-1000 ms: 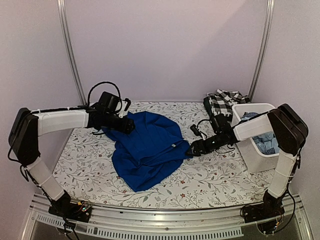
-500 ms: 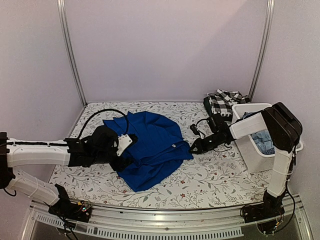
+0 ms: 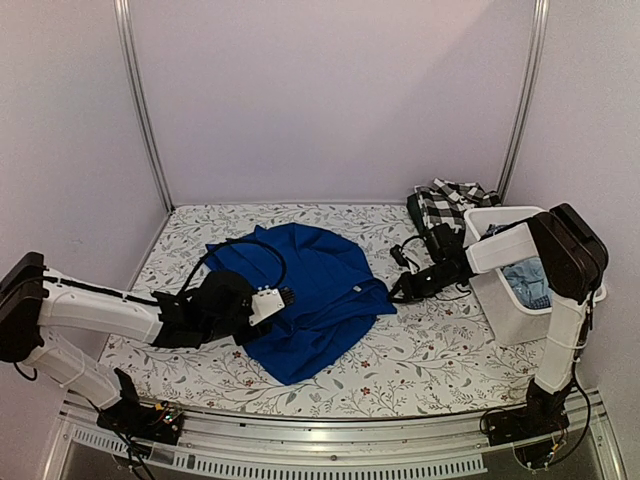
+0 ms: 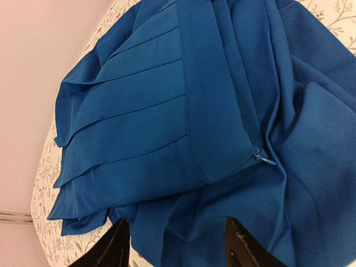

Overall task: Fold and stack the mixed laundry pile
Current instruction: Pick up the crumpled skirt from the center of the board.

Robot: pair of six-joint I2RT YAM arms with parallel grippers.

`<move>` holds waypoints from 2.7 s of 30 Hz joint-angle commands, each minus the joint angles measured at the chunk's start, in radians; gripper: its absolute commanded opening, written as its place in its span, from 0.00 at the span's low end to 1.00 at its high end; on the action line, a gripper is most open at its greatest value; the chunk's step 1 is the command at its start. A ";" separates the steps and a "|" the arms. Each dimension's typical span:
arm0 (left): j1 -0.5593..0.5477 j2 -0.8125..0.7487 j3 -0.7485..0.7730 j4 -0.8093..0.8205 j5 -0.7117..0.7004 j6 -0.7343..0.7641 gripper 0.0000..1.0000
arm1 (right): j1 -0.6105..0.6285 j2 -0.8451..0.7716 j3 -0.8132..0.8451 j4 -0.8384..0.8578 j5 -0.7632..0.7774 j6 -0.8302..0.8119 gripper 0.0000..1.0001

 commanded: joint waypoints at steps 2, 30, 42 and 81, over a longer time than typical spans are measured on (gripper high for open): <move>-0.033 0.068 -0.035 0.233 -0.024 0.136 0.58 | -0.007 -0.020 0.019 -0.034 0.009 -0.016 0.00; 0.001 0.121 0.098 0.489 0.092 0.335 0.00 | -0.013 -0.049 0.023 -0.041 0.007 -0.009 0.00; 0.223 0.071 0.344 0.241 0.180 0.143 0.00 | 0.022 -0.186 -0.075 0.163 -0.082 -0.044 0.65; 0.429 0.083 0.426 0.173 0.390 -0.048 0.00 | 0.047 0.098 -0.341 1.285 -0.335 0.644 0.29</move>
